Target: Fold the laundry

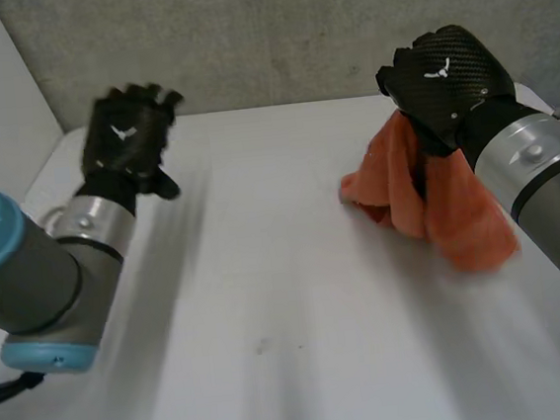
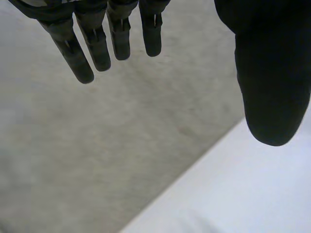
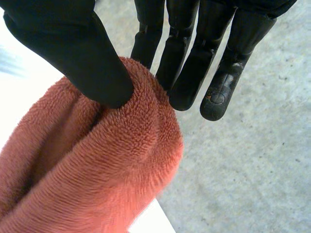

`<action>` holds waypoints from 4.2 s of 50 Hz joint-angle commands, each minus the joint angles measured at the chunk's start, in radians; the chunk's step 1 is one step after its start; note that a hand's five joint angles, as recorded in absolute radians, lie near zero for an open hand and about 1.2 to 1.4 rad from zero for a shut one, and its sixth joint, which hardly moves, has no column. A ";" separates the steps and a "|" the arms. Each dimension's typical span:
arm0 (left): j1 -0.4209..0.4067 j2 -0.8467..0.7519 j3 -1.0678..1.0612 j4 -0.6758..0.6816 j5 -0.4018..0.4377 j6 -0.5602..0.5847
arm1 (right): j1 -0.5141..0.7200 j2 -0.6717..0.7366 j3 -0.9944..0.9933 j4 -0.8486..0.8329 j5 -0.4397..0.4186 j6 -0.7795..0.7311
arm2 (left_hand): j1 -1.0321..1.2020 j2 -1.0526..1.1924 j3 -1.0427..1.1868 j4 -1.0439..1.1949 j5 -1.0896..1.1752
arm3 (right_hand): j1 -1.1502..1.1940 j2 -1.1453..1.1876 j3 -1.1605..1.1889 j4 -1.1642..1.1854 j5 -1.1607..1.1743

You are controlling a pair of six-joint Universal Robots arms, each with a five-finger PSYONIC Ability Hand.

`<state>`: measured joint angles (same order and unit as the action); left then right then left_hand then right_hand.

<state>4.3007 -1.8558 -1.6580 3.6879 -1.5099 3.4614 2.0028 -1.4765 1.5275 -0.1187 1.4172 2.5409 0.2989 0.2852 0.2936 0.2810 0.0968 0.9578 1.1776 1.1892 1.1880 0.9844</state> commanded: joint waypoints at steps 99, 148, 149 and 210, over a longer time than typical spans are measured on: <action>0.017 -0.095 0.078 -0.250 0.160 -0.085 | 0.001 0.249 0.160 0.074 0.012 0.036 | -0.038 -0.025 -0.033 -0.021 -0.011 | 0.438 0.219 0.207 0.208 0.237; 0.102 -0.218 0.010 -0.373 0.033 -0.265 | 0.014 0.295 0.200 0.067 0.011 0.030 | 0.378 0.392 0.384 0.396 0.406 | 0.438 0.219 0.207 0.208 0.237; 0.100 -0.223 0.017 -0.370 0.033 -0.265 | 0.014 0.295 0.201 0.067 0.011 0.030 | 0.381 0.395 0.387 0.399 0.409 | 0.438 0.219 0.207 0.208 0.237; 0.149 -0.014 0.039 -0.415 0.091 0.140 | 0.001 0.257 -0.134 0.392 0.069 -0.175 | 1.097 1.111 1.103 1.115 1.125 | 0.438 0.219 0.207 0.208 0.237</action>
<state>4.4590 -1.7303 -1.7411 3.1758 -1.3929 3.5813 2.0010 -1.3464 1.5078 0.4217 1.4601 2.3573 1.1250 1.1974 1.1905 1.1947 0.9751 0.9578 1.1776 1.1892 1.1880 0.9868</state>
